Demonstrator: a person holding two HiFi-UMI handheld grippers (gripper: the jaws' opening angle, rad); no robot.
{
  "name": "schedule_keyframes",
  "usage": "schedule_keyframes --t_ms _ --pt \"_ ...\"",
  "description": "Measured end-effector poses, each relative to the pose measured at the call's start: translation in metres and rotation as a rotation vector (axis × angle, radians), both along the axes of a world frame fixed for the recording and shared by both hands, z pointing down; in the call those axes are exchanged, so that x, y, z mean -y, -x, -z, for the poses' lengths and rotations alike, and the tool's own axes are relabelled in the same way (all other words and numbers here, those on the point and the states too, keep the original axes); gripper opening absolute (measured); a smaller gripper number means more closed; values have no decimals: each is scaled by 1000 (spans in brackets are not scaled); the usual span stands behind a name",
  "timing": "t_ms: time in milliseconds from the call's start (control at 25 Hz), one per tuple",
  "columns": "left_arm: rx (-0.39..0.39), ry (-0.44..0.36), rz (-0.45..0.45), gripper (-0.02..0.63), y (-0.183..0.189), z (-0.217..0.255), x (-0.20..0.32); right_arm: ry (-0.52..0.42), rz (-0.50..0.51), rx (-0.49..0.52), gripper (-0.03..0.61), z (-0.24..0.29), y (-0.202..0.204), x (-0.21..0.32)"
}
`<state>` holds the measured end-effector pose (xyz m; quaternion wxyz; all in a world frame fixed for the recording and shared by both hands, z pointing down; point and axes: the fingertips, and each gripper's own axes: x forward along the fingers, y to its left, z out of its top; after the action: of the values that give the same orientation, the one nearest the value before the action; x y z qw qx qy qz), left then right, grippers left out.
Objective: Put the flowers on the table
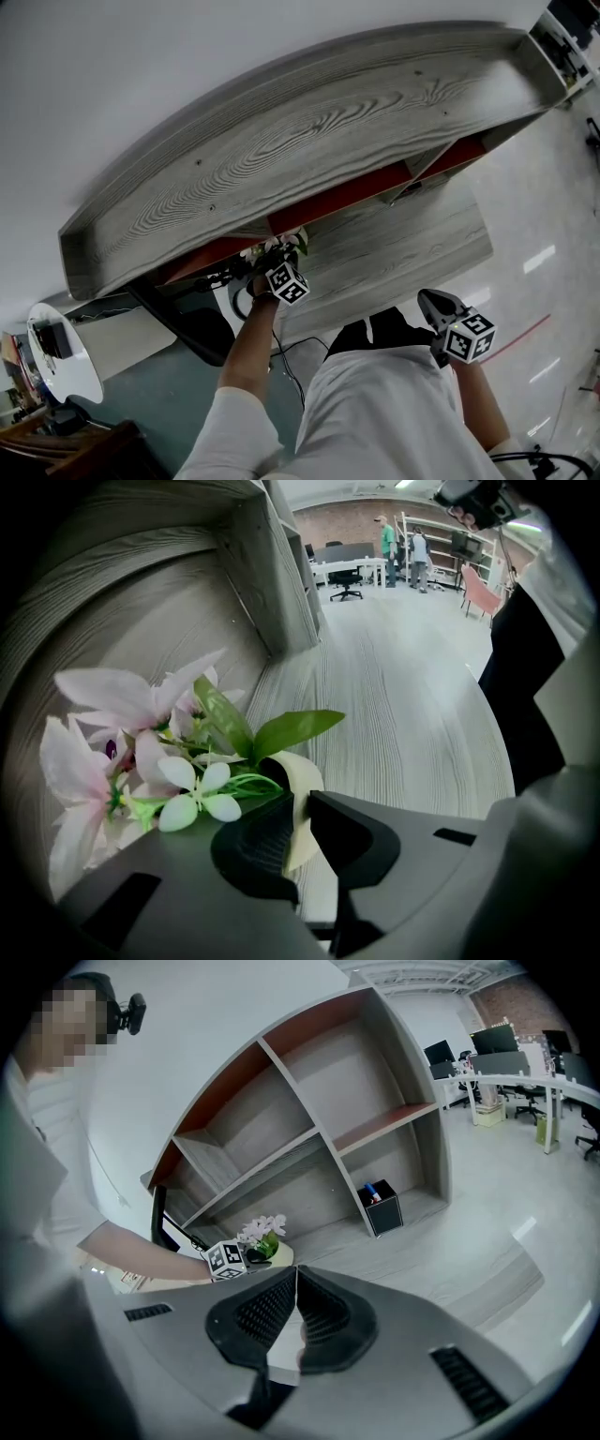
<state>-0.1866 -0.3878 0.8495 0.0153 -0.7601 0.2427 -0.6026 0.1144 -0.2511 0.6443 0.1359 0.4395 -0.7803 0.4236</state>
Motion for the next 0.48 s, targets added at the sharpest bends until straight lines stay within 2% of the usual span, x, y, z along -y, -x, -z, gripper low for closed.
schedule_keyframes --t_ms 400,480 --pt "59 -37 -37 73 -3 -8 -2 -8 4 -11 18 3 -5 -1" --pt "64 -44 -35 100 -3 -6 -3 -13 6 -10 18 5 -3 -2"
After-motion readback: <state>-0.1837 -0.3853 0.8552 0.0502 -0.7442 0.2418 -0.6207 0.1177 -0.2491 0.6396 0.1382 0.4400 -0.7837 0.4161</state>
